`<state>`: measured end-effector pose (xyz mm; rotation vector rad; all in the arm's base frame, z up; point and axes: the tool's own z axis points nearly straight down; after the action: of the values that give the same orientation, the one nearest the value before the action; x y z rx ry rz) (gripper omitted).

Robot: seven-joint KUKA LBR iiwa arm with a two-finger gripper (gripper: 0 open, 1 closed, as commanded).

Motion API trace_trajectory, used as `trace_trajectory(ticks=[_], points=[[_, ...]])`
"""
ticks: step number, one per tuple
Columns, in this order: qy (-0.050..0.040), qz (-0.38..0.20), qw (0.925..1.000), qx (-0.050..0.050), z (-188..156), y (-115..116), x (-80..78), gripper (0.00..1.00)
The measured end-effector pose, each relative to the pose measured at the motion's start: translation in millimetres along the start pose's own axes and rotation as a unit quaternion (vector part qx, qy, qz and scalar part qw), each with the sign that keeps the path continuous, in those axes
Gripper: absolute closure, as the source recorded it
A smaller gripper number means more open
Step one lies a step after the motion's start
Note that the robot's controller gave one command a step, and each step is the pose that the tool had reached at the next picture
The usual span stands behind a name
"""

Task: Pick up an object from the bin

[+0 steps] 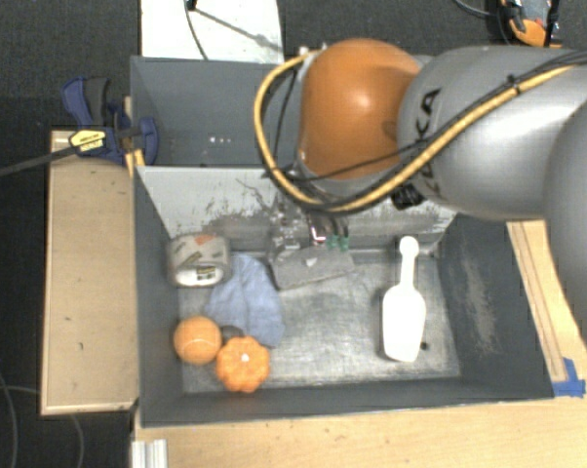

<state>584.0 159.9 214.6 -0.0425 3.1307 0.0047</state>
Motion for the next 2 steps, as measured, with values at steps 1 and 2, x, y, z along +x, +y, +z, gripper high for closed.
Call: trace_trajectory(ticks=[1, 2], points=[[0.0053, -0.001, 1.0, 0.001, 32.4, 28.8, 9.8, 1.0], [0.0045, 0.0, 1.0, 0.001, 54.2, 26.9, 9.7, 1.0]])
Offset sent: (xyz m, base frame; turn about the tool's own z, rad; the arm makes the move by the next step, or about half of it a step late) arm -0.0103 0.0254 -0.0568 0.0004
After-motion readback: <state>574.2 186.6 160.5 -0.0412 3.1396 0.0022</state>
